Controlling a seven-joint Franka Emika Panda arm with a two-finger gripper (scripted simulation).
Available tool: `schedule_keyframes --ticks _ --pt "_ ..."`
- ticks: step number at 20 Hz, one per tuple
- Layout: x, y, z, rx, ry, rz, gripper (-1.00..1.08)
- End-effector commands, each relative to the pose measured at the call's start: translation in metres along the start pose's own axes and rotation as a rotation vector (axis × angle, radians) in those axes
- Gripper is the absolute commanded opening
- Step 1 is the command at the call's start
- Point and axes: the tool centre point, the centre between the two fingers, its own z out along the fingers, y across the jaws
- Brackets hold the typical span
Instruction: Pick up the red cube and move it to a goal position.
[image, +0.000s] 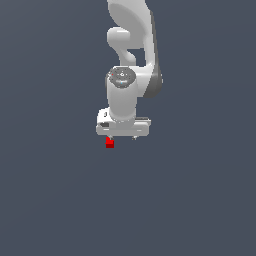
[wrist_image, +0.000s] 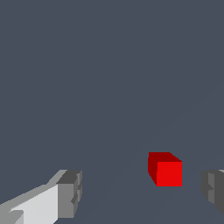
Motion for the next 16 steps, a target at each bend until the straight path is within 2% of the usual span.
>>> schedule_keyframes --ticks 1,9,16 --pt "0.0 0.0 0.0 0.0 0.0 0.0 1.0" --pt "-0.007 0.009 0.015 0.003 0.003 0.002 1.0" --pt "-0.024 0.03 0.054 0.009 0.011 0.005 1.0"
